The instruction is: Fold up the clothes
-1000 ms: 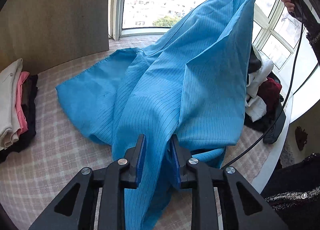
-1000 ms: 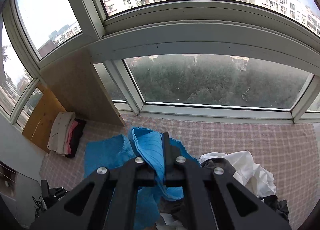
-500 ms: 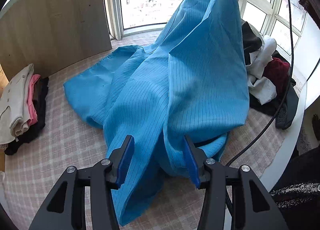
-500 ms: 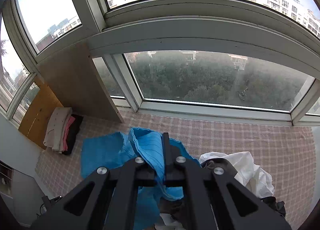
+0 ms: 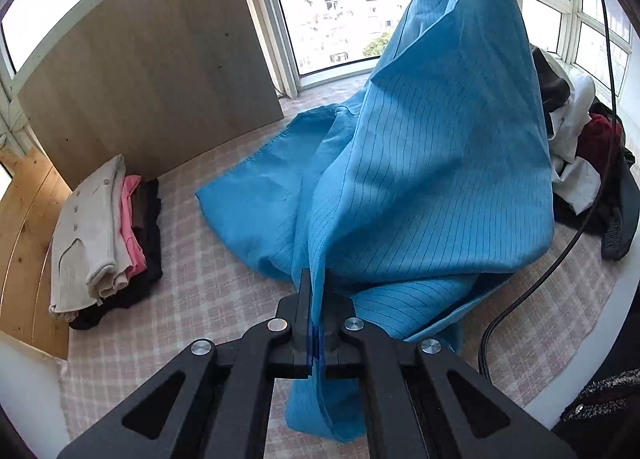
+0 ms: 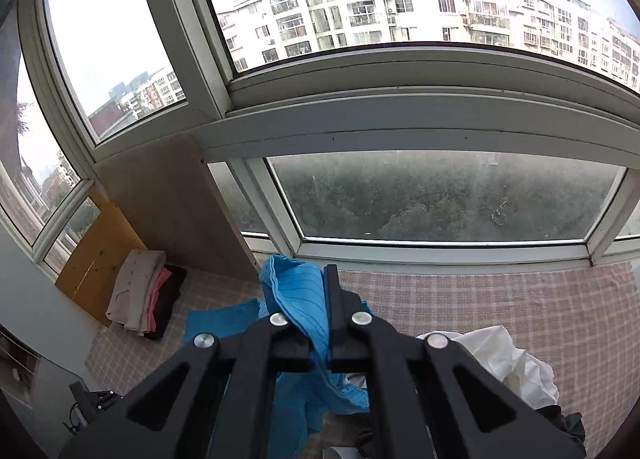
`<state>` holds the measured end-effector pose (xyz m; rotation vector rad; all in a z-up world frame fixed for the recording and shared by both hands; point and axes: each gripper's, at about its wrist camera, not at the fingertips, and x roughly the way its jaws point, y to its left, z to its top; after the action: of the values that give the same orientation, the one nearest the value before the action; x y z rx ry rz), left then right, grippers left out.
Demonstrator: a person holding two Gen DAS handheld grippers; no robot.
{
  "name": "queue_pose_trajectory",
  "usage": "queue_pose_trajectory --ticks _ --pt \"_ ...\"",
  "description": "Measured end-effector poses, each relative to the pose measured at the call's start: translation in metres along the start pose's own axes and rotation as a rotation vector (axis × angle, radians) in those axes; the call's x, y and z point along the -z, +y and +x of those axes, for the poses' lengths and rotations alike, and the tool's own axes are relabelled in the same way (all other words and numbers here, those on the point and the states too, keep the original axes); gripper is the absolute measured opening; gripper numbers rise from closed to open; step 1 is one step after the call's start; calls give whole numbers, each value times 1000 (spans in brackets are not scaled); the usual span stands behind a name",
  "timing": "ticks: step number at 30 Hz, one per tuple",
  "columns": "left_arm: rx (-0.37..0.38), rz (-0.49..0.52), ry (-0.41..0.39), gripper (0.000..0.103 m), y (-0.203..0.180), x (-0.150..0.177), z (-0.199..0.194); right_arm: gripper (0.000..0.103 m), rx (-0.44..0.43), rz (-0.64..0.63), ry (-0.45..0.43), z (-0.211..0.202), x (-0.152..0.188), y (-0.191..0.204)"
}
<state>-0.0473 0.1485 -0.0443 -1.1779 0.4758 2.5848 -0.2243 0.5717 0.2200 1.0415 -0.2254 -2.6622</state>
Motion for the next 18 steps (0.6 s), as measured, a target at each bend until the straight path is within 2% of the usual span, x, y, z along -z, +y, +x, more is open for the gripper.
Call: queue_pose_trajectory --ticks 4,6,8,11,13,15,18 --pt "-151 26 -134 0 58 -62 -71 3 -47 -13 -150 -74 -43 31" --pt "-241 47 -194 0 85 -94 -113 3 -64 -27 -217 -117 -64 52" --pt "-300 40 -270 0 112 -121 -160 3 -71 -35 -280 -162 -82 74" --pt "-368 40 -377 0 139 -142 -227 3 -67 -50 -374 -225 -93 106" --pt "-396 38 -452 0 150 -143 -264 3 -50 -58 -421 -252 -89 126" --pt "-413 39 -504 0 160 -138 -291 3 13 -81 -399 -257 -82 148" --pt "-380 61 -495 0 176 -129 -297 3 30 -57 -333 -258 -68 175"
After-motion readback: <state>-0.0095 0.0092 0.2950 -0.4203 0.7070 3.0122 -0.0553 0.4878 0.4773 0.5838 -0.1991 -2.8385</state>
